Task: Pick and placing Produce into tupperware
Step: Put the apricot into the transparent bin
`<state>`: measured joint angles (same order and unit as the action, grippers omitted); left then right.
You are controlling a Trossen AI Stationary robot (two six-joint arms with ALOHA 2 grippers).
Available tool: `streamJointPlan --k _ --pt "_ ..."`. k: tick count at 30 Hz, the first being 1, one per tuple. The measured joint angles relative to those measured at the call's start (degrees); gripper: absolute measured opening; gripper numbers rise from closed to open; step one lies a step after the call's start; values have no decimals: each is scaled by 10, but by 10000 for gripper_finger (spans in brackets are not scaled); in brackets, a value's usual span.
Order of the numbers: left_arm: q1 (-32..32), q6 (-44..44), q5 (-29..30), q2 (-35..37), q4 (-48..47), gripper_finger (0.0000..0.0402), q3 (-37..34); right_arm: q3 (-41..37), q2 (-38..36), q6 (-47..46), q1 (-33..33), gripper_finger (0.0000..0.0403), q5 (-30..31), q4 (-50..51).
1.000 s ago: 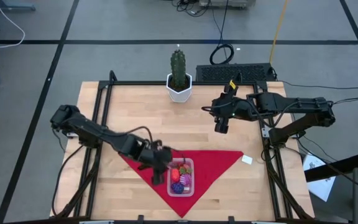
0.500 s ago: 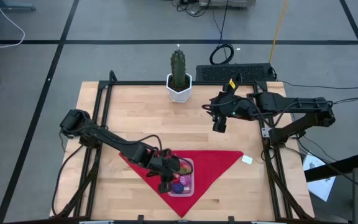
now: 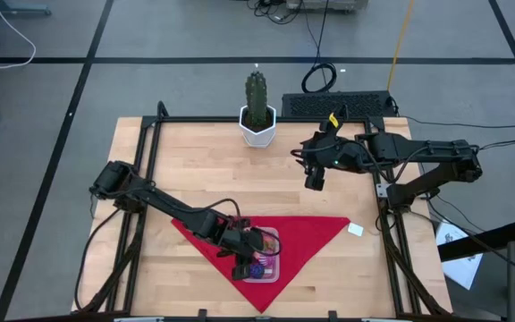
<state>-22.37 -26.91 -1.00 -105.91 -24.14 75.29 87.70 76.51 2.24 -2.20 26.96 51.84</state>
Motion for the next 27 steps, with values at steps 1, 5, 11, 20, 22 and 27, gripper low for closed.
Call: streamJointPlan --k 1,5,11,20,22,27 --pt "1 0 4 0 3 113 0 0 0 0 0 219 0 0" --pt "1 18 15 0 8 113 0 0 0 0 0 219 0 -2" --pt "8 28 28 -9 2 114 0 0 0 0 0 219 0 -2" --pt "16 33 22 -23 5 114 1 0 0 0 0 219 -2 -2" --pt "16 33 20 -25 -2 117 0 0 0 0 0 219 -2 -2" --pt "16 33 24 -25 2 147 0 0 0 0 0 219 -2 -2"
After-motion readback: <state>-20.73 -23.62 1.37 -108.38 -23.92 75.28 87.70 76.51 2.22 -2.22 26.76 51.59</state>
